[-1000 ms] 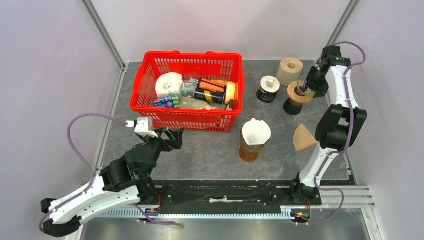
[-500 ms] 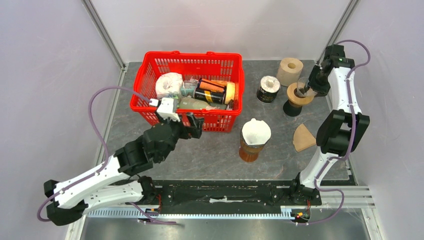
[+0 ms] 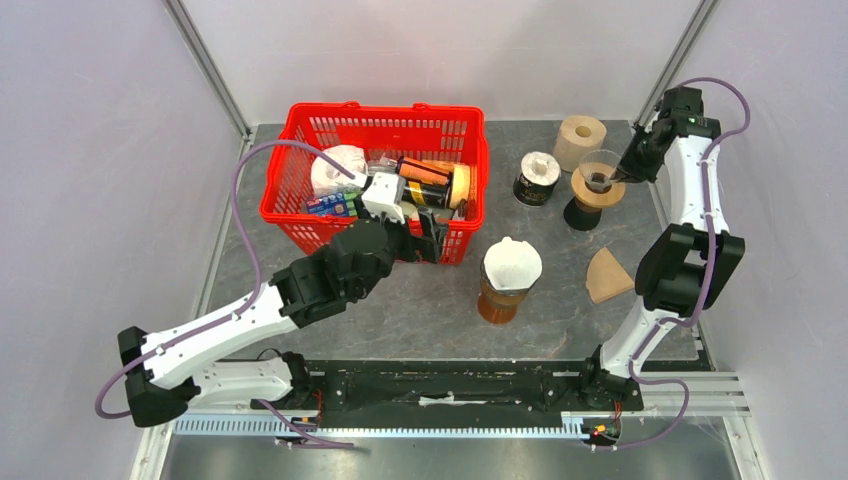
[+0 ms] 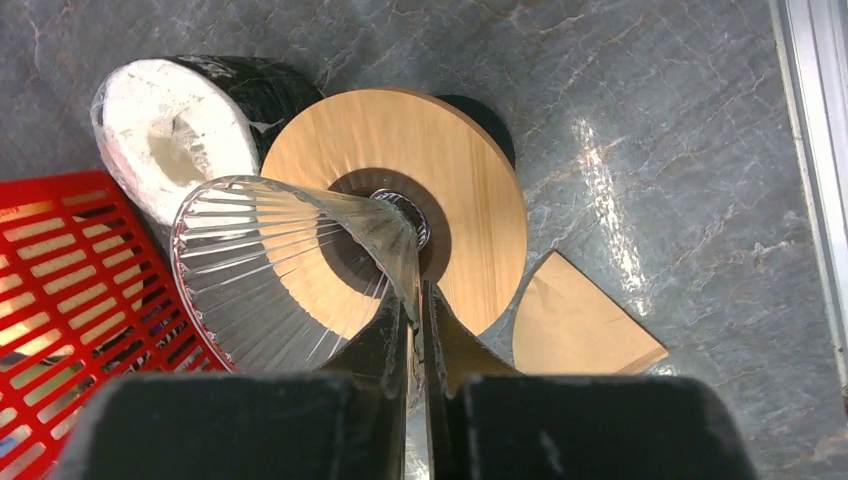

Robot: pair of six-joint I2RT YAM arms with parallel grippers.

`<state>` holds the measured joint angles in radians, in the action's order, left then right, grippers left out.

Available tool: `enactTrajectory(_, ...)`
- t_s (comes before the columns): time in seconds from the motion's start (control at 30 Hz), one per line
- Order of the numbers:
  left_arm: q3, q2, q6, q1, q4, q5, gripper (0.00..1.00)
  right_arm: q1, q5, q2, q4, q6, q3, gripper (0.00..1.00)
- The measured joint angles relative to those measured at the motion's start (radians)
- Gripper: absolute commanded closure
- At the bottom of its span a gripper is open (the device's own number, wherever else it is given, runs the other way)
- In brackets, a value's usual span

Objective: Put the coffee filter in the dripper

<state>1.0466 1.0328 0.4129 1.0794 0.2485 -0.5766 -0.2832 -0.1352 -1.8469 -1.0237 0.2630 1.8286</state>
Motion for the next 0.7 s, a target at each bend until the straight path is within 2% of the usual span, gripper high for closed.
enactTrajectory(0.07,0.018,0.024,-0.003,0.0,-0.01,0.01,0.0,0.003,-0.024,0.003,0.006,-0.003,-0.001,1.0)
enactTrajectory(0.4,0.166,0.186,-0.014,-0.005,-0.035,0.097,0.0,0.008,-0.075,0.047,0.039,-0.005,-0.078,1.0)
enactTrajectory(0.63,0.328,0.355,-0.014,-0.027,-0.042,0.241,0.01,0.074,-0.082,0.158,0.047,-0.013,-0.207,1.0)
enactTrajectory(0.7,0.397,0.43,-0.014,-0.033,-0.042,0.303,0.04,0.105,-0.086,0.208,0.048,-0.013,-0.264,1.0)
